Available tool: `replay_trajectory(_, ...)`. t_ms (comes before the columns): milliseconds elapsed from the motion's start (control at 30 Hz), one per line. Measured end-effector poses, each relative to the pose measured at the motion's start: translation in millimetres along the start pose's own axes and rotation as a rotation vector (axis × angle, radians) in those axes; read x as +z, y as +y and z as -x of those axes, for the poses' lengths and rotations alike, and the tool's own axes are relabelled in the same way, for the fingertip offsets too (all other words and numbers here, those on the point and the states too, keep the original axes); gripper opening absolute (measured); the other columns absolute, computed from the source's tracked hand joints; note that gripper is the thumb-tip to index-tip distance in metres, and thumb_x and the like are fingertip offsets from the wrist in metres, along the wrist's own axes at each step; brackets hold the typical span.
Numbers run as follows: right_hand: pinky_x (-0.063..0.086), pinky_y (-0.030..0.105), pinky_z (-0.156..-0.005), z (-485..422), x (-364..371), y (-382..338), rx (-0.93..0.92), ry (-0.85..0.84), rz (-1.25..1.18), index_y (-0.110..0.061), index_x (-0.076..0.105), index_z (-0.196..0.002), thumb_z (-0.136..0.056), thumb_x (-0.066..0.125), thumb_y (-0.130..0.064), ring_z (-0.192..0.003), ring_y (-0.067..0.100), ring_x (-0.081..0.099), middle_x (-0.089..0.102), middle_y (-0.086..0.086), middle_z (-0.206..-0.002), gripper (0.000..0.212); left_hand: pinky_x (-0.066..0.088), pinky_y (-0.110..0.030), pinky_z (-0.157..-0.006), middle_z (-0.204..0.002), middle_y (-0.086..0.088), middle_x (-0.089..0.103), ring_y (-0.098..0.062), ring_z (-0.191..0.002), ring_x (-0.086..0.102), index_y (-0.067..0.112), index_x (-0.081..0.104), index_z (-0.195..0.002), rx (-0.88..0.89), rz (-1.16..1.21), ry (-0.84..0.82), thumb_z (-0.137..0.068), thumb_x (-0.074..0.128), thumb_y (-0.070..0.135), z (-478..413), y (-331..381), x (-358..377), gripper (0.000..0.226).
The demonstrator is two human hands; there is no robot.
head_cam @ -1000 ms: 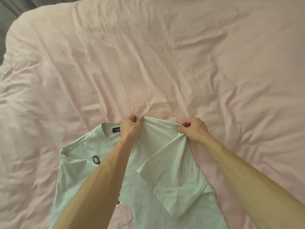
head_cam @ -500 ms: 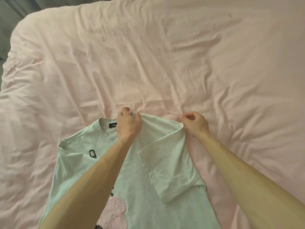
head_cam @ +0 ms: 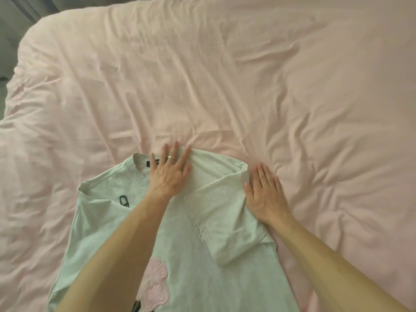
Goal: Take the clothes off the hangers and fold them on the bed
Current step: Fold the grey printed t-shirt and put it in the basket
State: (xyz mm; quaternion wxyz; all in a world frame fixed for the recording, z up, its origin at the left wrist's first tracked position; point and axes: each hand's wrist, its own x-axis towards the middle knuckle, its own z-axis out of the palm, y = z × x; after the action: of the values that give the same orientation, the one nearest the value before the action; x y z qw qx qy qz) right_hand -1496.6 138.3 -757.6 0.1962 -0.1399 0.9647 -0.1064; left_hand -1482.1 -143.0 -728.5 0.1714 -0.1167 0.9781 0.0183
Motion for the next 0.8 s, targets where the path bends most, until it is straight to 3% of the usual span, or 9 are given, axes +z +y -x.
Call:
replay_trajectory(67,0.004,0.039,-0.125,21,8,4,0.035,0.115,-0.05,-0.009,0.015,-0.159,-0.098,0.003,-0.055,-0.154,0.017,0.005,0.011,0.007,-0.167,0.077,-0.01,-0.052,-0.122,-0.166,0.005,-0.015,-0.018,-0.153,-0.014,0.043,-0.008,-0.157,-0.032,0.046,0.003,-0.104,0.015,0.053,17,-8,2,0.059)
replay_trajectory(200,0.029,0.043,-0.12,84,26,1,0.054,0.337,-0.29,-0.001,0.043,-0.147,-0.099,0.029,-0.048,-0.144,0.028,0.037,0.043,0.018,-0.153,0.069,-0.008,-0.052,-0.123,-0.166,0.005,-0.014,-0.017,-0.153,-0.014,0.044,-0.006,-0.157,-0.047,0.145,0.041,-0.104,0.013,0.051,97,-16,31,0.057)
replay_trajectory(300,0.033,0.044,-0.116,139,43,-1,0.093,0.351,-0.337,-0.001,0.044,-0.145,-0.096,0.036,-0.049,-0.139,0.032,0.042,0.046,0.019,-0.149,0.07,-0.001,-0.055,-0.123,-0.167,0.005,-0.005,-0.017,-0.154,-0.008,0.043,0.005,-0.158,-0.077,0.187,0.068,-0.1,0.014,0.05,177,-20,66,0.059)
replay_trajectory(400,0.035,0.043,-0.114,193,62,2,0.079,0.328,-0.232,0.001,0.042,-0.146,-0.093,0.04,-0.051,-0.136,0.034,0.044,0.046,0.02,-0.148,0.075,-0.002,-0.052,-0.123,-0.165,0.011,-0.01,-0.015,-0.154,-0.007,0.049,0.008,-0.156,-0.126,0.24,0.029,-0.099,0.013,0.051,253,-29,97,0.057)
replay_trajectory(533,0.044,0.049,-0.095,257,87,18,0.129,0.399,-0.161,0.008,0.05,-0.135,-0.085,0.051,-0.046,-0.111,0.043,0.056,0.059,0.03,-0.124,0.073,0.002,-0.053,-0.121,-0.167,0.009,-0.001,-0.012,-0.154,-0.004,0.051,0.012,-0.155,-0.208,0.252,0.043,-0.098,0.016,0.052,341,-39,124,0.057)
replay_trajectory(600,0.05,0.051,-0.083,292,92,25,0.248,0.354,-0.201,0.009,0.051,-0.129,-0.085,0.058,-0.044,-0.099,0.049,0.06,0.061,0.035,-0.112,0.069,0.0,-0.053,-0.122,-0.167,0.008,-0.001,-0.012,-0.154,-0.005,0.05,0.01,-0.155,-0.268,0.252,0.02,-0.097,0.015,0.052,390,-44,133,0.058)
replay_trajectory(667,0.05,0.052,-0.083,334,90,27,0.379,0.268,-0.266,0.007,0.049,-0.131,-0.087,0.07,-0.036,-0.101,0.052,0.06,0.059,0.038,-0.114,0.066,-0.003,-0.051,-0.122,-0.168,0.007,-0.004,-0.015,-0.154,-0.007,0.05,0.003,-0.155,-0.369,0.274,-0.017,-0.099,0.014,0.052,452,-53,144,0.057)
replay_trajectory(733,0.048,0.048,-0.086,367,85,34,0.489,0.121,-0.322,0.004,0.049,-0.13,-0.085,0.074,-0.035,-0.108,0.049,0.06,0.06,0.032,-0.121,0.065,-0.001,-0.049,-0.122,-0.168,0.005,-0.001,-0.019,-0.155,-0.004,0.046,0.004,-0.156,-0.484,0.308,-0.037,-0.098,0.017,0.054,502,-65,147,0.06)
replay_trajectory(800,0.05,0.042,-0.087,396,84,48,0.58,-0.024,-0.412,-0.002,0.053,-0.125,-0.084,0.073,-0.04,-0.108,0.041,0.063,0.065,0.022,-0.119,0.06,0.011,-0.051,-0.121,-0.168,-0.002,0.007,-0.027,-0.153,0.008,0.039,0.01,-0.158,-0.62,0.366,-0.045,-0.099,0.032,0.054,544,-77,149,0.065)
